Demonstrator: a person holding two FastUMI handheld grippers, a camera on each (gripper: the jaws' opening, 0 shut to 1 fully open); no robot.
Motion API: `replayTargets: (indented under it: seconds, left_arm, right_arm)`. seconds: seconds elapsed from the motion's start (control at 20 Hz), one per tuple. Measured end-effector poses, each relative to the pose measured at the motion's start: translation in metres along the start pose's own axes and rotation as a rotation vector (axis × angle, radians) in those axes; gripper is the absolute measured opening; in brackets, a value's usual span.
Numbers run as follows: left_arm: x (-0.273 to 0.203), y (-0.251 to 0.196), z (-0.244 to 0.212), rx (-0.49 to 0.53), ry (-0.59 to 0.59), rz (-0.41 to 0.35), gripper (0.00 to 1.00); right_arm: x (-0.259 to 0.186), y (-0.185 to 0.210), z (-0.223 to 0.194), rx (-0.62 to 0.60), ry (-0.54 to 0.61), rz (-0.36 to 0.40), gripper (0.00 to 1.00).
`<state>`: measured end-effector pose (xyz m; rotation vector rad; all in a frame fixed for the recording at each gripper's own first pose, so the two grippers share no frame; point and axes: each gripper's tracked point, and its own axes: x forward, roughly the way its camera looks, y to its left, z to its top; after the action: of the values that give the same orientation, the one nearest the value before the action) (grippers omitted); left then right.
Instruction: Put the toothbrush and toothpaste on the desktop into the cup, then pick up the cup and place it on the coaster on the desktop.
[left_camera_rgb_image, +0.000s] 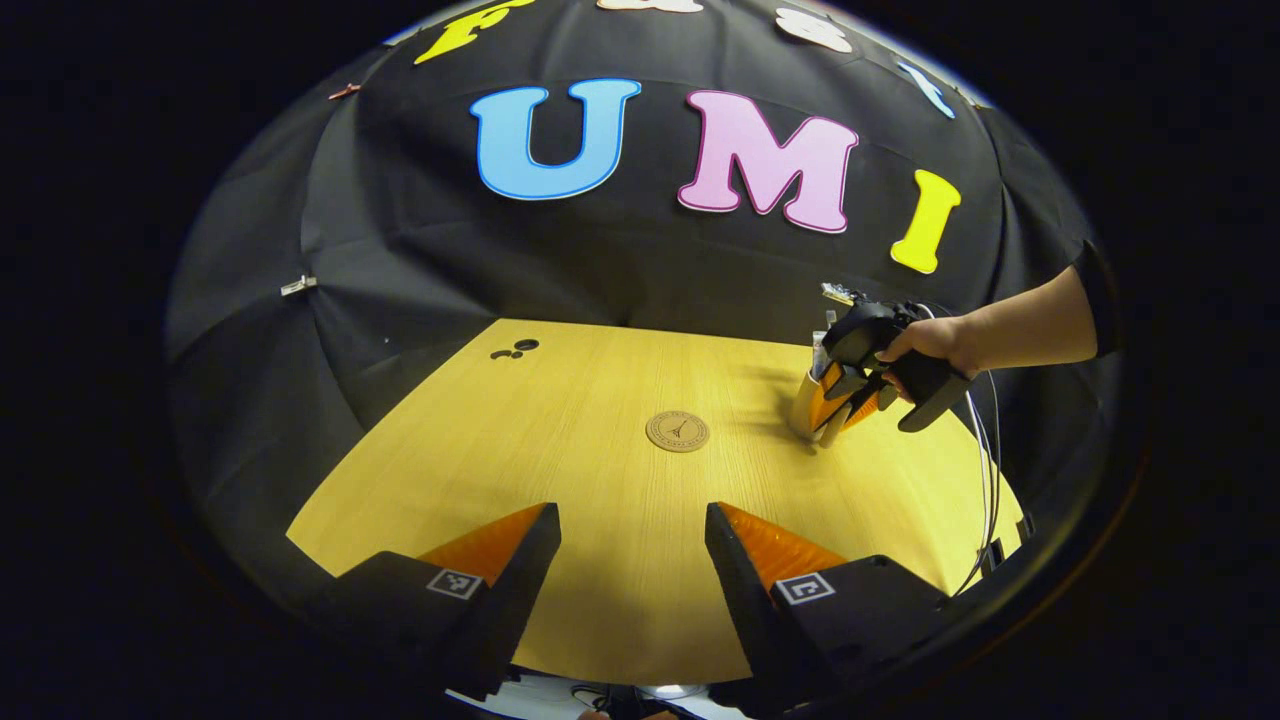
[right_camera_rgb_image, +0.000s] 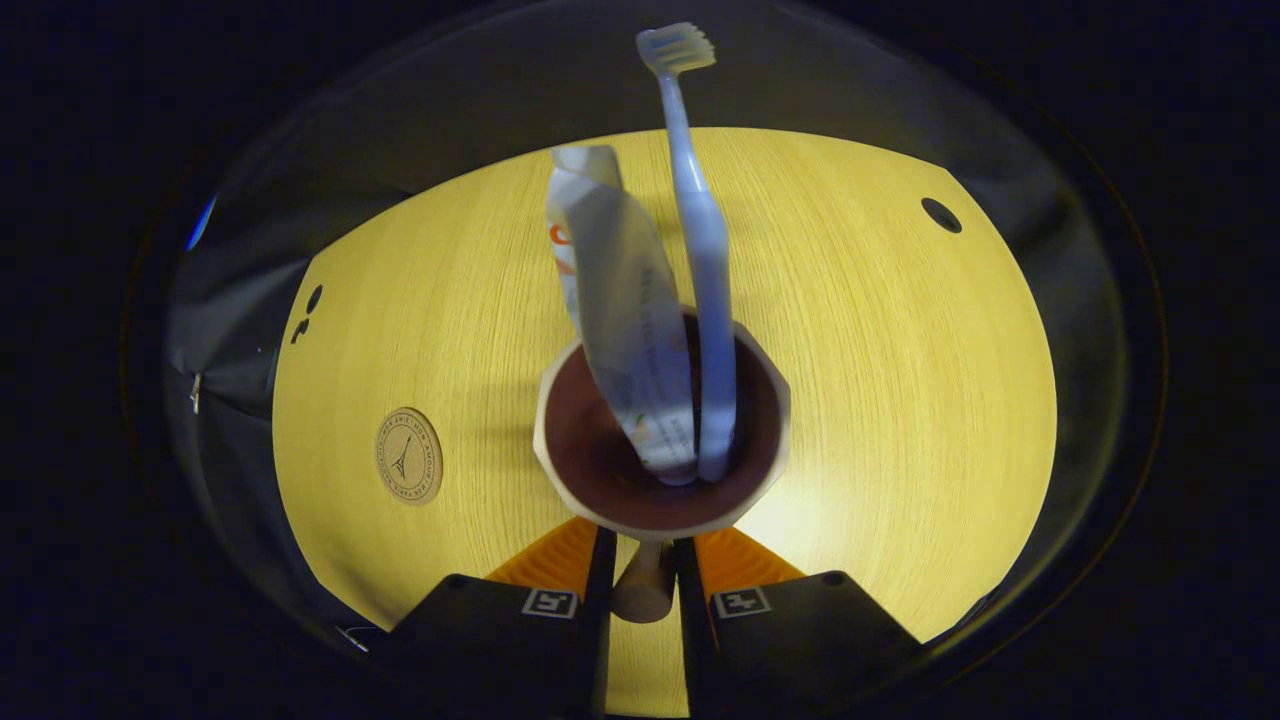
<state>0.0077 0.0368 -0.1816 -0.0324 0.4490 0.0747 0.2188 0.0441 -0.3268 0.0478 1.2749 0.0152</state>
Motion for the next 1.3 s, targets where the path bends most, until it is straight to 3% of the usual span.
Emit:
replayTargets:
  seconds: [0.05, 0.2, 0.25, 0.4, 0.6, 0.8, 1.05, 1.3]
  left_arm:
    - [0.001, 0.000, -0.003, -0.011, 0.006, -0.001, 0.90]
    - [0.002, 0.004, -0.006, -0.006, 0.006, 0.010, 0.91]
    - [0.003, 0.006, -0.007, -0.002, 0.006, 0.013, 0.91]
    - [0.009, 0.009, -0.007, -0.018, 0.008, 0.013, 0.91]
    - [0.012, 0.011, -0.007, -0.064, 0.009, 0.009, 0.91]
    - [0.011, 0.015, -0.013, -0.072, 0.012, 0.011, 0.91]
    - [0.014, 0.016, -0.019, -0.055, 0.014, 0.008, 0.91]
    - [0.019, 0.018, -0.018, -0.056, 0.004, -0.003, 0.91]
  right_arm:
    - [0.000, -0.002, -0.002, -0.009, 0.011, -0.010, 0.37]
    - [0.000, -0.003, -0.002, -0.005, 0.014, -0.023, 0.28]
    - [-0.001, -0.003, -0.002, -0.005, 0.015, -0.032, 0.36]
    - [-0.001, -0.011, -0.005, -0.035, -0.003, -0.083, 0.28]
    - [-0.008, -0.012, -0.004, -0.048, -0.030, -0.090, 0.21]
    - [-0.015, -0.013, -0.001, -0.086, -0.061, -0.094, 0.20]
    - [-0.030, 0.003, 0.004, -0.078, -0.094, -0.057, 0.20]
    - [-0.043, 0.044, 0.006, -0.077, -0.097, -0.004, 0.20]
